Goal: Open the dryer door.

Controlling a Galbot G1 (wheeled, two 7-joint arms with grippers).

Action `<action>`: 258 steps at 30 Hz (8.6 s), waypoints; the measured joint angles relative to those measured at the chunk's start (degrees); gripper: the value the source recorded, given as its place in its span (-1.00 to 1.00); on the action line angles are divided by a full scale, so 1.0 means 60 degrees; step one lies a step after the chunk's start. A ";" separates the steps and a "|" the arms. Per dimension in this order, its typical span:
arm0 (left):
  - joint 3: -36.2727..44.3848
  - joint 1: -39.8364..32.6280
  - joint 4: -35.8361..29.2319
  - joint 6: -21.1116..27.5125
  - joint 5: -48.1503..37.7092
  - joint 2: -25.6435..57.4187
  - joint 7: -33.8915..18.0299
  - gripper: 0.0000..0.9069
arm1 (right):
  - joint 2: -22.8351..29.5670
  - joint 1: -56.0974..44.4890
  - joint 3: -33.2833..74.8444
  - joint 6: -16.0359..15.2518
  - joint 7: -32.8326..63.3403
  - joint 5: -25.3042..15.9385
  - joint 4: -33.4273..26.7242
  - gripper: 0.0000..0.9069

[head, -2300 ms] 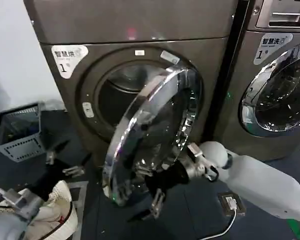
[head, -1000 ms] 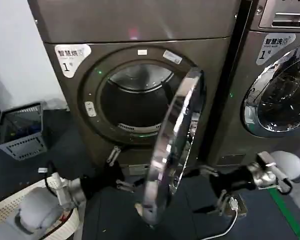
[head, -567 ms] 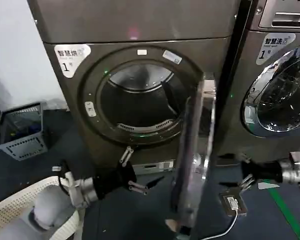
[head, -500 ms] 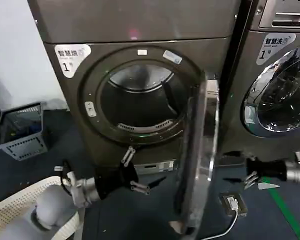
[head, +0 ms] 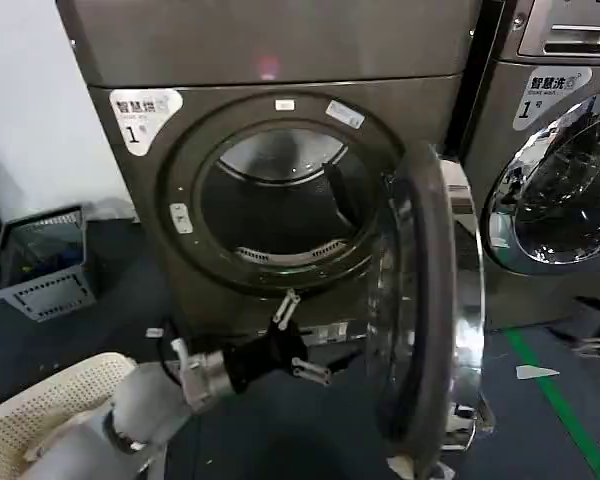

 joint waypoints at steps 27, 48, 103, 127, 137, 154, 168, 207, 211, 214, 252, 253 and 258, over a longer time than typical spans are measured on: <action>0.2299 -0.2003 0.1852 -0.0266 0.0698 -0.2087 -0.0707 1.00 | 0.2965 -0.3665 0.5797 -0.0962 0.2314 -0.2306 0.0397 1.00; 0.3084 -0.3238 0.4026 -0.0775 0.1313 -0.4253 -0.1241 1.00 | 0.4633 -0.4311 0.7195 -0.1153 0.2269 -0.2351 0.1624 1.00; 0.3101 -0.4321 0.6719 0.1040 0.0992 -0.6829 -0.2839 1.00 | 0.5590 -0.4229 0.7363 -0.1444 0.2387 -0.2330 0.3035 1.00; 0.3512 -0.3778 0.5029 0.1367 0.0558 -0.5999 -0.2617 1.00 | 0.5536 -0.4189 0.7316 -0.1553 0.2359 -0.2298 0.3139 1.00; 0.3452 -0.3246 0.3254 0.1809 0.0180 -0.4173 -0.2600 1.00 | 0.5669 -0.4144 0.7336 -0.1853 0.2398 -0.2334 0.3420 1.00; 0.1711 -0.0912 -0.0520 0.2005 -0.0488 -0.0179 -0.2444 1.00 | 0.5664 -0.3831 0.7016 -0.2155 0.2610 -0.2566 0.3663 1.00; -0.1406 0.2595 -0.1974 0.2646 -0.1147 0.2196 -0.2851 1.00 | 0.5693 -0.3547 0.6824 -0.2212 0.2682 -0.2582 0.3700 1.00; -0.9950 0.9025 -0.0879 0.7982 -0.8510 0.1558 -0.6796 1.00 | 0.6115 -0.3251 0.6684 -0.2717 0.3257 -0.2695 0.3774 1.00; -1.0159 0.9314 -0.0506 0.7980 -0.9971 0.2239 -0.7839 1.00 | 0.6116 -0.3231 0.6686 -0.2726 0.3367 -0.2635 0.3778 1.00; -1.0167 0.9358 -0.0216 0.7977 -1.1104 0.2797 -0.8748 1.00 | 0.6147 -0.3237 0.6741 -0.2752 0.3427 -0.2604 0.3778 1.00; -0.9966 0.9585 0.0301 0.7971 -1.4260 0.4054 -1.0869 1.00 | 0.6434 -0.3193 0.6811 -0.3670 0.5265 -0.1754 0.3881 1.00; -0.9966 0.9585 0.0303 0.7971 -1.4267 0.4057 -1.0869 1.00 | 0.6438 -0.3193 0.6810 -0.3670 0.5275 -0.1752 0.3881 1.00; -0.9965 0.9590 0.0307 0.7971 -1.4264 0.4059 -1.0869 1.00 | 0.6480 -0.3197 0.6808 -0.3648 0.5283 -0.1740 0.3876 1.00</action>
